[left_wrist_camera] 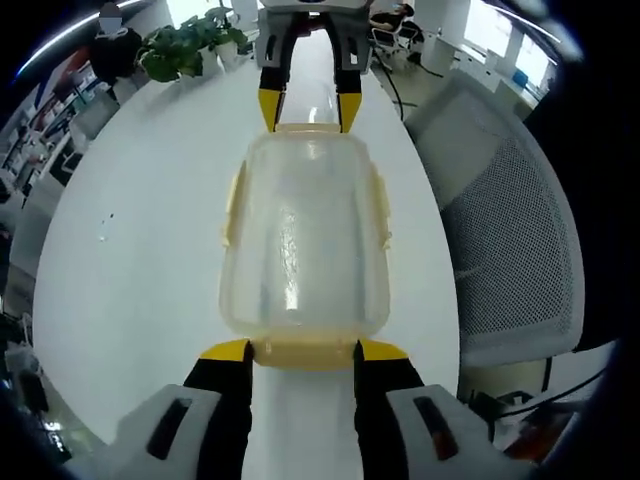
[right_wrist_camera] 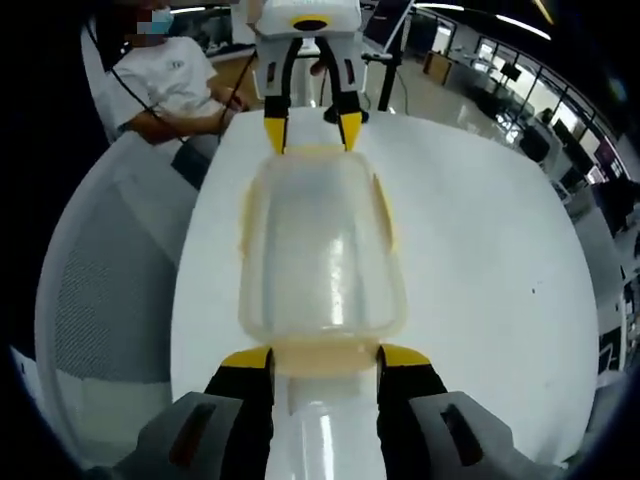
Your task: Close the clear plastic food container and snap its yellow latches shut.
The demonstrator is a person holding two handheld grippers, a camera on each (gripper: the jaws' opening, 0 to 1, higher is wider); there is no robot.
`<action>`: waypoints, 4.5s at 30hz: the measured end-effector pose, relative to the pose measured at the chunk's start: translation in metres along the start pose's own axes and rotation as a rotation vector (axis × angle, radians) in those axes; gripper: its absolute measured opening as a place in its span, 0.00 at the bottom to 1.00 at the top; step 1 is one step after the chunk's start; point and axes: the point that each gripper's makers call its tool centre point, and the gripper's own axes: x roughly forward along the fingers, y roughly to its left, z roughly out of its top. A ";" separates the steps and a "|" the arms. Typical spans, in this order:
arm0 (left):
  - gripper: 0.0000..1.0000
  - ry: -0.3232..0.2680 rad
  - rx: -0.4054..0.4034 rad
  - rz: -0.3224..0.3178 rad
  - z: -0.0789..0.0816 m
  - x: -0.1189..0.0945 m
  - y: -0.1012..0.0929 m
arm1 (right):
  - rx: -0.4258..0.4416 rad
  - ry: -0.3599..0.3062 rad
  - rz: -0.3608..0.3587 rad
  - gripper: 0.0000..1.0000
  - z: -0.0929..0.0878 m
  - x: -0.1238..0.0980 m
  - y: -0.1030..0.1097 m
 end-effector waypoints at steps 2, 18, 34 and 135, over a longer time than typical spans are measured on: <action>0.39 -0.002 -0.006 0.002 0.004 0.002 0.000 | -0.003 0.005 0.003 0.39 -0.004 0.000 -0.001; 0.39 0.000 -0.022 -0.001 0.038 0.016 0.001 | -0.011 0.012 0.010 0.39 -0.038 -0.017 -0.006; 0.39 0.002 -0.023 -0.007 0.065 0.029 0.001 | -0.007 0.019 0.011 0.39 -0.066 -0.029 -0.011; 0.39 -0.005 -0.006 -0.053 0.201 0.116 0.008 | 0.044 0.084 0.016 0.39 -0.221 -0.075 -0.025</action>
